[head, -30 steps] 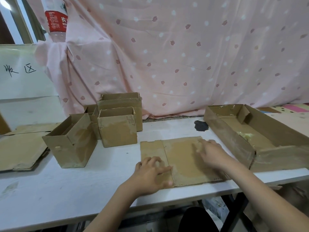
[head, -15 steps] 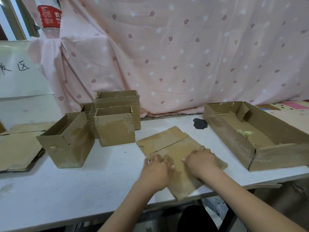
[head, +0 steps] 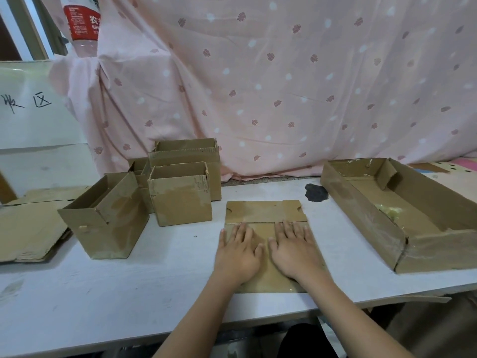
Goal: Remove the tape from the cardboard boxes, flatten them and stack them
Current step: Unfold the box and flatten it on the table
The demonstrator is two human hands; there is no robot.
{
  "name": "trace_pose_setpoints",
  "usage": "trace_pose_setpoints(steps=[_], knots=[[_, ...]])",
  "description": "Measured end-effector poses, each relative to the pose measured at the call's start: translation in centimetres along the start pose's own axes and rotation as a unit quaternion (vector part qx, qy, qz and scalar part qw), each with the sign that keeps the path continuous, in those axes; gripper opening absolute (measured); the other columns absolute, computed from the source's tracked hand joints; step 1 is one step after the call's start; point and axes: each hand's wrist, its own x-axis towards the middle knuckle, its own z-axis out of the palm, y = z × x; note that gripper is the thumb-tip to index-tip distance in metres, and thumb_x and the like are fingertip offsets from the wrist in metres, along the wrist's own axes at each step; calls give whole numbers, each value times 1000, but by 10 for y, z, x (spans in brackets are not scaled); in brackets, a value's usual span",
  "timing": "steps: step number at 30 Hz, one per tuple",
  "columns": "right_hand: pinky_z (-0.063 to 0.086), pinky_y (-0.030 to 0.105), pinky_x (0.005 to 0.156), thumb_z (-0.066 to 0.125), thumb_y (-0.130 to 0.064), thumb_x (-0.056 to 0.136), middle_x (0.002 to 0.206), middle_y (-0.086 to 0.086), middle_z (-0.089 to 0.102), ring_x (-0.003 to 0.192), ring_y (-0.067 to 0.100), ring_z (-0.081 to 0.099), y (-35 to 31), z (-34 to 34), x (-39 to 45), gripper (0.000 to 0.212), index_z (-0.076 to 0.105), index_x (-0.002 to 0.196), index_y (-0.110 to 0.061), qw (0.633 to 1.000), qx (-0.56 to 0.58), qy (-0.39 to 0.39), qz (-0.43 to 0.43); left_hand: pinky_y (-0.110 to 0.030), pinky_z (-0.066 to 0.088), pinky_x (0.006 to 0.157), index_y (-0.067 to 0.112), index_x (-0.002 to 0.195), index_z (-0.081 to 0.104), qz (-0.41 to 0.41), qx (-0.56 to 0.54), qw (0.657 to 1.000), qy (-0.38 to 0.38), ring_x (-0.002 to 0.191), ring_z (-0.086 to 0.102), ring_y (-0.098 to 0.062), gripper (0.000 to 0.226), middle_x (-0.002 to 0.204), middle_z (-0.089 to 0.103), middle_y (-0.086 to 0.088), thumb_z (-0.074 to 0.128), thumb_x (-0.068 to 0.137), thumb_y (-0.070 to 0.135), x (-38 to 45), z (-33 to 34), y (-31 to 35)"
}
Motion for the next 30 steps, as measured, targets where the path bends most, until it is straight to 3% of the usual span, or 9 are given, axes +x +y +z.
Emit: trace_pose_setpoints(steps=[5,19,23,26,28,30], knots=[[-6,44,124,16,-50,101,168,0,1,155,20,-4,0,-1,8,66,8,161,-22,1000,12,3,-7,-48,-10,121,28,159,4,-31,-2,1000,0,152,-7,-14,66,167,-2,2,14,100,55,7,2,3],[-3,44,125,26,-50,99,168,2,8,154,22,2,2,-3,9,66,18,159,-23,999,39,24,-20,-48,-11,121,26,159,5,-26,1,1000,8,153,-8,-14,64,167,-2,0,14,102,53,8,5,3],[-4,46,124,34,-52,96,162,17,16,152,30,9,3,4,5,62,34,152,-23,994,61,84,39,-46,-8,122,31,157,18,-33,-17,998,55,153,-1,-20,62,166,3,-5,22,100,57,4,6,2],[8,54,122,37,-48,94,151,29,29,145,43,20,3,5,0,62,40,142,-10,981,55,96,157,-46,10,121,25,151,30,-111,-22,988,105,146,15,-33,64,158,21,-17,30,96,59,-3,5,2],[21,52,117,40,-44,95,140,27,42,135,43,33,4,-2,-1,55,42,136,-8,983,66,67,160,-44,25,112,16,146,36,-152,2,982,115,132,32,-33,66,143,42,-16,33,96,59,-5,0,4],[37,46,107,47,-31,94,131,24,46,122,40,44,6,-17,-2,45,42,132,-7,979,133,57,144,-43,29,105,14,141,40,-160,-10,983,91,125,38,-32,66,133,49,-13,39,95,60,-3,-6,6]])
